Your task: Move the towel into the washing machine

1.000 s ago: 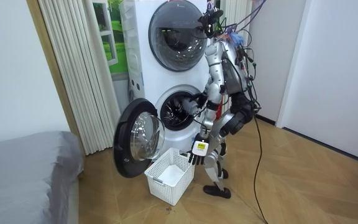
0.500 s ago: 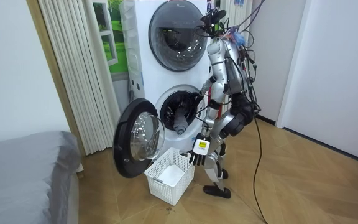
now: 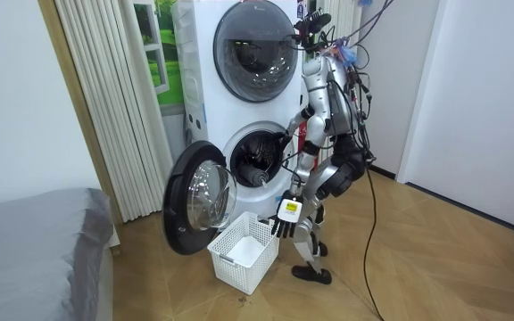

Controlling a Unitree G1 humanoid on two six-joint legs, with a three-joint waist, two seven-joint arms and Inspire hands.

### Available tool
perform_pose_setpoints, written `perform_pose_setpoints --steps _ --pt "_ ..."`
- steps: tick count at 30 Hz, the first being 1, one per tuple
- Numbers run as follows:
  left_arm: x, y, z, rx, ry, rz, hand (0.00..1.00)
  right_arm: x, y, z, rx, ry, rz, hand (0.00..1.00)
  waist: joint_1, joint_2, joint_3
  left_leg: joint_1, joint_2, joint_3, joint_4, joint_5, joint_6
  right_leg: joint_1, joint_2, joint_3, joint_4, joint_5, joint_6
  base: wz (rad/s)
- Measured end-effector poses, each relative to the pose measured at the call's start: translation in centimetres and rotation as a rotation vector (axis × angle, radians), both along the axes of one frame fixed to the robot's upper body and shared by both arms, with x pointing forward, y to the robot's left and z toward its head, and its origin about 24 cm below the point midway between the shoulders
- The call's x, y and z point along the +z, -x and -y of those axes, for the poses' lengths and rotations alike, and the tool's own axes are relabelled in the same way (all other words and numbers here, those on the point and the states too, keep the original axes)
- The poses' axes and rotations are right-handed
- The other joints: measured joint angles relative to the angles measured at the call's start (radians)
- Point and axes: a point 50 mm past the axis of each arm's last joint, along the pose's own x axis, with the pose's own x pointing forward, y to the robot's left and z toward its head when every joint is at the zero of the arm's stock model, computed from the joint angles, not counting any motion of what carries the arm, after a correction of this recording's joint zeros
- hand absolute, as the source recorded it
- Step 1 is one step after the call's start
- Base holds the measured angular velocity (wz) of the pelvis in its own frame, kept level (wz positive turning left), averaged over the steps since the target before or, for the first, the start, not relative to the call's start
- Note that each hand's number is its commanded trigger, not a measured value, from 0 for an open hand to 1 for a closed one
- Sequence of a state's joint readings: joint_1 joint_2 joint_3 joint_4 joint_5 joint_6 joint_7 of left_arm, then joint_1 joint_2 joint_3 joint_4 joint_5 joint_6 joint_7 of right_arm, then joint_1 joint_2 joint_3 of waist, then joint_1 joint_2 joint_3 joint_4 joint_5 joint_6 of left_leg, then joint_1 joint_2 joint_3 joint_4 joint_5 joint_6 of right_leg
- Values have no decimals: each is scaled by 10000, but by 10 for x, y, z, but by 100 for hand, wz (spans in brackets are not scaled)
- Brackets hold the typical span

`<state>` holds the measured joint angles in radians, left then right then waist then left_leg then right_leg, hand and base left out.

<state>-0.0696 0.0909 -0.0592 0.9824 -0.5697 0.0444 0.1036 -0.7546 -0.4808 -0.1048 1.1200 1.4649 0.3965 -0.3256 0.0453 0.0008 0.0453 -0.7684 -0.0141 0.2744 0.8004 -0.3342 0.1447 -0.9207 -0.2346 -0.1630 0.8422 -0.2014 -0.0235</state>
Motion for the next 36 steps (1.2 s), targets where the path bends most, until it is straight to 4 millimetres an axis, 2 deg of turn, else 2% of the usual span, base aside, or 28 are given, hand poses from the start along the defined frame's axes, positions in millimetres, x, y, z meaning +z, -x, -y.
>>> perform_pose_setpoints --steps 3,6,9,10,12,14,15,16,18,19,20,21,22,23,24,26,29,33,36 --pt "-3 5 -1 8 -23 -227 0 -4 3 2 29 258 -210 0 99 165 14 357 27 0 -198 1 -1 380 86 -7 -238 38 46 -8" --pt "-5 10 -7 -30 -117 -417 0 -17 11 6 109 443 -275 0 257 189 21 910 7 74 -617 32 -13 834 115 9 -535 89 59 -9" --pt "-9 20 -16 -279 -270 -768 0 -37 28 12 308 559 -275 0 410 175 27 1609 14 78 -1216 110 -84 1514 295 -21 -1096 155 101 -10" --pt "-11 27 -21 -276 -340 -1055 0 -50 38 13 383 614 -292 0 426 179 24 2009 15 52 -1622 210 -128 1934 394 -51 -1496 270 67 -7" --pt "-15 41 -30 -348 -537 -1491 0 -68 56 17 726 927 -571 0 406 187 18 2652 15 -28 -2201 298 -199 2618 538 -106 -2040 322 133 -2" --pt "-18 58 -44 -441 -905 -2093 0 -91 83 24 1370 1862 -1306 0 388 166 -4 3354 18 -135 -2846 384 -281 3385 640 -382 -2647 365 193 7" --pt "-18 63 -46 -469 -998 -2222 0 -96 90 26 1603 2270 -1539 0 384 166 -7 3511 21 -155 -3000 414 -299 3557 662 -455 -2816 388 208 3" --pt "-19 71 -49 -419 -1088 -2431 0 -105 101 27 2070 3116 -1872 0 359 156 -34 3821 28 -178 -3279 453 -330 3878 708 -553 -3112 417 233 -5" --pt "-21 83 -51 -390 -1100 -2725 0 -121 122 27 2514 4033 -2339 0 330 123 -143 4275 64 -175 -3651 492 -373 4332 869 -584 -3517 468 306 -11" --pt "-23 92 -51 -397 -1090 -2938 0 -132 139 28 2836 4534 -2758 0 317 89 -287 4562 125 -145 -3884 507 -400 4668 1015 -596 -3867 529 346 -18" --pt "-24 99 -53 -553 -1204 -3168 0 -144 159 28 3317 4984 -3342 0 260 41 -332 4988 198 -139 -4150 545 -463 5177 1187 -618 -4343 640 374 -18" --pt "-24 103 -54 -609 -1253 -3317 0 -150 169 26 3638 5229 -3655 0 229 3 -374 5207 221 -145 -4292 573 -510 5447 1261 -620 -4582 664 388 -21" --pt "-25 112 -56 -600 -1267 -3531 0 -161 188 23 4353 5602 -4252 0 203 -85 -509 5590 281 -153 -4547 604 -563 5922 1424 -581 -5049 754 401 -22" --pt "-26 119 -57 -597 -1275 -3674 0 -171 207 18 5054 5817 -4834 0 149 -139 -551 5956 337 -178 -4796 619 -588 6341 1516 -580 -5421 844 410 -19" --pt "-26 121 -57 -616 -1275 -3724 0 -176 216 16 5374 5877 -5108 0 113 -159 -563 6139 346 -169 -4937 637 -620 6537 1544 -597 -5571 857 412 -12" --pt "-26 125 -57 -925 -1399 -3843 0 -190 251 7 6554 5983 -6048 0 74 -245 -559 6763 366 -172 -5424 695 -717 7062 1691 -589 -5907 864 422 -11" --pt "-26 125 -58 -1108 -1561 -3843 0 -201 277 -7 7689 5858 -6762 0 80 -224 -509 7315 395 -179 -5864 747 -804 7581 1843 -515 -6319 877 404 -9" --pt "-24 130 -59 -1195 -1778 -3780 0 -208 290 -21 8664 5885 -6870 0 -30 -118 -412 7643 419 -196 -6035 774 -850 7983 1907 -579 -6597 878 402 4" --pt "-25 135 -59 -1256 -1881 -3954 0 -209 289 -25 8743 5877 -6730 0 -97 -90 -369 7818 434 -225 -6084 775 -853 8172 1942 -583 -6634 876 404 1"
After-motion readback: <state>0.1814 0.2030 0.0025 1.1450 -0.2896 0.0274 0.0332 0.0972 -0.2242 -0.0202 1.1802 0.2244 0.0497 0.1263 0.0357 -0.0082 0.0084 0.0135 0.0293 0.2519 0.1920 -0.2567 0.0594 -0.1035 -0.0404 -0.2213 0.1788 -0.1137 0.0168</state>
